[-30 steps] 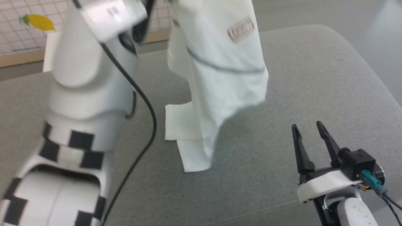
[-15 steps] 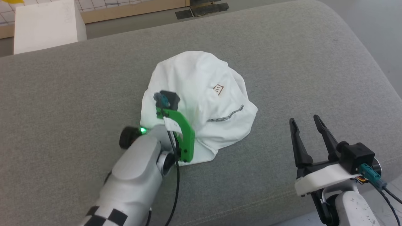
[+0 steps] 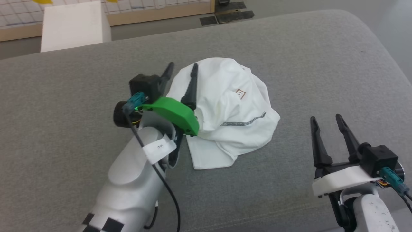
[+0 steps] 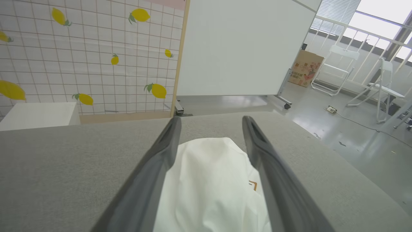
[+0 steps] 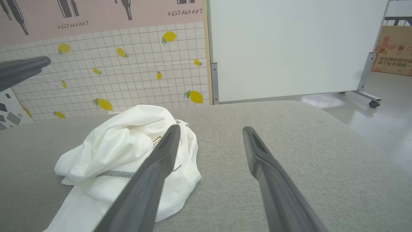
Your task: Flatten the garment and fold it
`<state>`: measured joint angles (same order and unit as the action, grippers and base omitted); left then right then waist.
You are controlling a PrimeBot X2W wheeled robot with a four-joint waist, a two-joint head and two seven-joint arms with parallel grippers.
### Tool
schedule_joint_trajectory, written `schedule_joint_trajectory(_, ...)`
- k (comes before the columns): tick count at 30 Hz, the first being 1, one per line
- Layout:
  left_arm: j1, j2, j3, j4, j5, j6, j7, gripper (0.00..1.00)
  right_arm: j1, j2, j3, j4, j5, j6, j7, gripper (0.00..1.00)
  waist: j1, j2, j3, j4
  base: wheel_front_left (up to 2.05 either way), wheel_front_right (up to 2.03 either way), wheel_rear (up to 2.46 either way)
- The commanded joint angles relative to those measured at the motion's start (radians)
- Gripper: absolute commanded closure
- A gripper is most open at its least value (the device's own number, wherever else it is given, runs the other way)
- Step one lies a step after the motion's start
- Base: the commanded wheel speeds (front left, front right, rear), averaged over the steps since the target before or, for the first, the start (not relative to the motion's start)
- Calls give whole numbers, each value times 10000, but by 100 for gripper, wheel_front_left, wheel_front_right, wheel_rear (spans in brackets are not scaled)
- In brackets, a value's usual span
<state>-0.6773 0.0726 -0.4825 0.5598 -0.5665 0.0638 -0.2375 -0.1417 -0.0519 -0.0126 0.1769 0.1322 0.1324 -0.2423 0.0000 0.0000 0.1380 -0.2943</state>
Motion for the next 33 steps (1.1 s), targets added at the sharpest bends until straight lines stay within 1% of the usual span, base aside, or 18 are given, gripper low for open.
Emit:
schedule_joint_trajectory(1,369,241,129,-236,290,127,-136,0,76,16,-69,-123,-93,-17,3,0,0,0,-178,325,0,0,0)
schedule_joint_trajectory(3,744,423,378,-772,502,252,-218,0,112,16,-192,-274,-185,-17,63,0,0,0,-250,505,0,0,0)
schedule_joint_trajectory(6,1520,710,994,-2001,1045,517,-236,0,180,16,-355,-487,-299,-17,173,0,0,0,-332,741,0,0,0)
schedule_joint_trajectory(8,2159,869,1366,-2701,1405,610,-238,0,239,16,-445,-607,-345,-17,245,0,0,0,-384,865,0,0,0)
schedule_joint_trajectory(11,3194,1052,1910,-3467,1825,666,-240,0,353,16,-559,-746,-413,-17,334,0,0,0,-502,1036,0,0,0)
schedule_joint_trajectory(16,4565,1152,2579,-4173,2291,637,-241,0,557,16,-656,-899,-498,-17,455,0,0,0,-677,1258,0,0,0)
schedule_joint_trajectory(20,5412,1026,3073,-4565,2550,585,-241,0,724,16,-688,-996,-532,-17,568,0,0,0,-817,1426,0,0,0)
schedule_joint_trajectory(25,6184,733,3568,-4874,2804,343,-242,0,924,16,-632,-1068,-598,-17,679,0,0,0,-948,1576,0,0,0)
schedule_joint_trajectory(33,6600,280,4008,-4938,3203,-63,-242,0,1098,16,-321,-1123,-711,-17,844,0,0,0,-980,1786,0,0,0)
